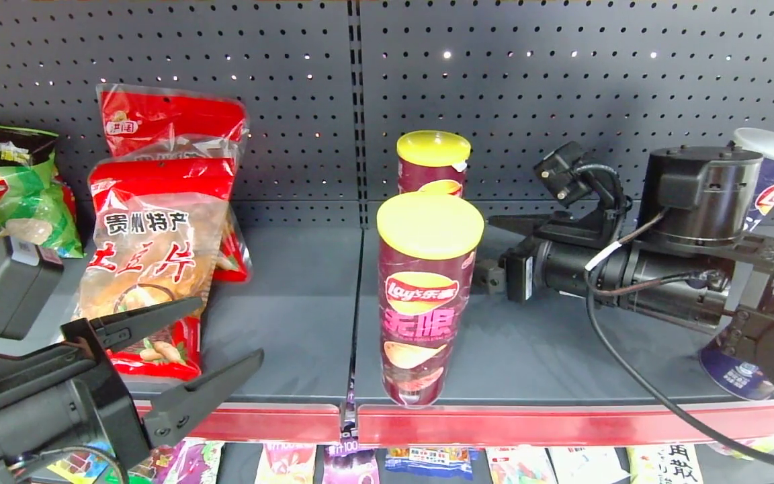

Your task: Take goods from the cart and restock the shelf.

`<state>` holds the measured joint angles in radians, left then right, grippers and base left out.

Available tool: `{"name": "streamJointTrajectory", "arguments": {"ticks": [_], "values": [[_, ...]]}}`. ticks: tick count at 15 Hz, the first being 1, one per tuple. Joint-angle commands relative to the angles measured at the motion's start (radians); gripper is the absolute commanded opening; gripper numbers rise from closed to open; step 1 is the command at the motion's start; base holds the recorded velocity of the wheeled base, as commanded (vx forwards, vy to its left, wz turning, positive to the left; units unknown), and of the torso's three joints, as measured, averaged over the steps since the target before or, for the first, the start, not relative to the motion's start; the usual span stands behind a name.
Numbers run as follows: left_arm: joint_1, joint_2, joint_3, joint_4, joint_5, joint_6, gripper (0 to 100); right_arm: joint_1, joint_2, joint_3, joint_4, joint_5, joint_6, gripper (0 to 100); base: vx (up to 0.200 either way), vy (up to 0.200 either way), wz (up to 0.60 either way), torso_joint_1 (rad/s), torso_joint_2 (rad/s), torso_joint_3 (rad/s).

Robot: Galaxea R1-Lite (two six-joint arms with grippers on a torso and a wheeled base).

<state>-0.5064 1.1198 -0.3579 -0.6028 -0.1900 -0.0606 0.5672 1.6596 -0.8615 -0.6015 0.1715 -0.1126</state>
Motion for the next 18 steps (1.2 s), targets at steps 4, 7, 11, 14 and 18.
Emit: {"name": "streamJointTrajectory", "arguments": {"ticks": [4, 7, 11, 14, 18], "values": [[0.0, 0.046, -0.018, -0.003, -0.003, -0.001, 100, -0.009, -0.119, 0.156, -0.003, -0.038, -0.001, 100, 0.0, 0.0, 0.0, 0.0, 0.0, 0.0], [0.0, 0.064, -0.029, -0.003, -0.003, 0.001, 100, -0.01, -0.188, 0.24, -0.004, -0.041, 0.01, 100, 0.0, 0.0, 0.0, 0.0, 0.0, 0.0], [-0.003, 0.092, -0.03, -0.003, -0.005, 0.018, 100, -0.003, -0.291, 0.36, -0.004, -0.038, 0.011, 100, 0.0, 0.0, 0.0, 0.0, 0.0, 0.0], [-0.004, 0.164, -0.049, -0.005, -0.009, 0.055, 100, 0.02, -0.409, 0.481, -0.003, -0.029, 0.008, 100, 0.0, 0.0, 0.0, 0.0, 0.0, 0.0], [-0.024, 0.308, -0.147, -0.011, -0.009, 0.061, 100, 0.04, -0.615, 0.642, 0.003, -0.009, 0.005, 100, 0.0, 0.0, 0.0, 0.0, 0.0, 0.0]]}}
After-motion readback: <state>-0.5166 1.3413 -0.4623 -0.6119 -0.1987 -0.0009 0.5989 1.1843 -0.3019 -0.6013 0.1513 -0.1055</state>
